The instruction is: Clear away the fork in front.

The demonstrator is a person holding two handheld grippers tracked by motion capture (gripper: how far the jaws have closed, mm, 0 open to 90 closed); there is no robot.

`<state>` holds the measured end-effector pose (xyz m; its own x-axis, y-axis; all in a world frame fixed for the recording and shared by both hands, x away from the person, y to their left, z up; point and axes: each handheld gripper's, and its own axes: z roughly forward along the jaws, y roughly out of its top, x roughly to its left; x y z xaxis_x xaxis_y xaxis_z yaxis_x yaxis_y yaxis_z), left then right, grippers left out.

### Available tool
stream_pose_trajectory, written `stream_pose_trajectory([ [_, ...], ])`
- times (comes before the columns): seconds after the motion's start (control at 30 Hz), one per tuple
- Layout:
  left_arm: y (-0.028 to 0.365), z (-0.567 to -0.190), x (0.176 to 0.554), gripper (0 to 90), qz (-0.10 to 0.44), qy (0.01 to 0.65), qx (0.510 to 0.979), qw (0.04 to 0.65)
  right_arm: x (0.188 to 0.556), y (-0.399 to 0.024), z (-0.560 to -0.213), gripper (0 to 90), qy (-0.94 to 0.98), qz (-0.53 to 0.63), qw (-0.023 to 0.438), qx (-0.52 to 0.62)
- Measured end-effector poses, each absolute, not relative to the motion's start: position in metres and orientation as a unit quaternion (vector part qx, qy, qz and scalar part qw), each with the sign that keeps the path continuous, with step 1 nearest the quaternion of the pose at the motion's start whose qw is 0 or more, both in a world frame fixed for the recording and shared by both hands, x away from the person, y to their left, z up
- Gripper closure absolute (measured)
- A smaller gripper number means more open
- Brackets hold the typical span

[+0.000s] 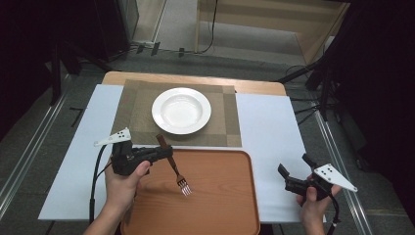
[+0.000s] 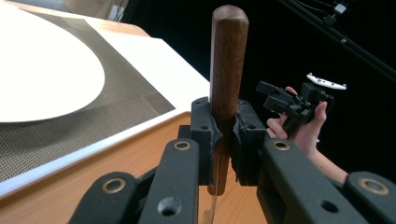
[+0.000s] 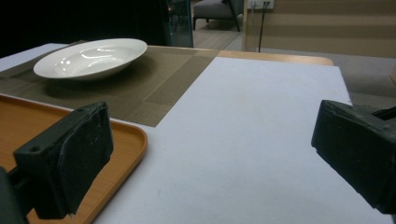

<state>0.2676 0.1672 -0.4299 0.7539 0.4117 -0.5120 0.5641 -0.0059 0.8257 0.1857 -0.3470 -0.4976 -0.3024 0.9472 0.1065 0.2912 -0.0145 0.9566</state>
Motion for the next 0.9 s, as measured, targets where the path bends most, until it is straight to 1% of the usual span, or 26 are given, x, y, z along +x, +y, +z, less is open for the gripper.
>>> stream_pose_trajectory([
  [0.33, 0.174, -0.441, 0.262, 79.7, -0.094, 0.345, 0.709, 0.608, 0.18, -0.367, -0.504, 0.0, 0.607, 0.507, 0.33, 0.515],
  [0.6, 0.185, -0.447, 0.259, 79.7, -0.114, 0.346, 0.707, 0.607, 0.182, -0.367, -0.51, 0.0, 0.611, 0.498, 0.333, 0.516],
  [0.9, 0.195, -0.459, 0.261, 79.7, -0.137, 0.356, 0.71, 0.592, 0.181, -0.367, -0.513, 0.0, 0.609, 0.498, 0.339, 0.515],
])
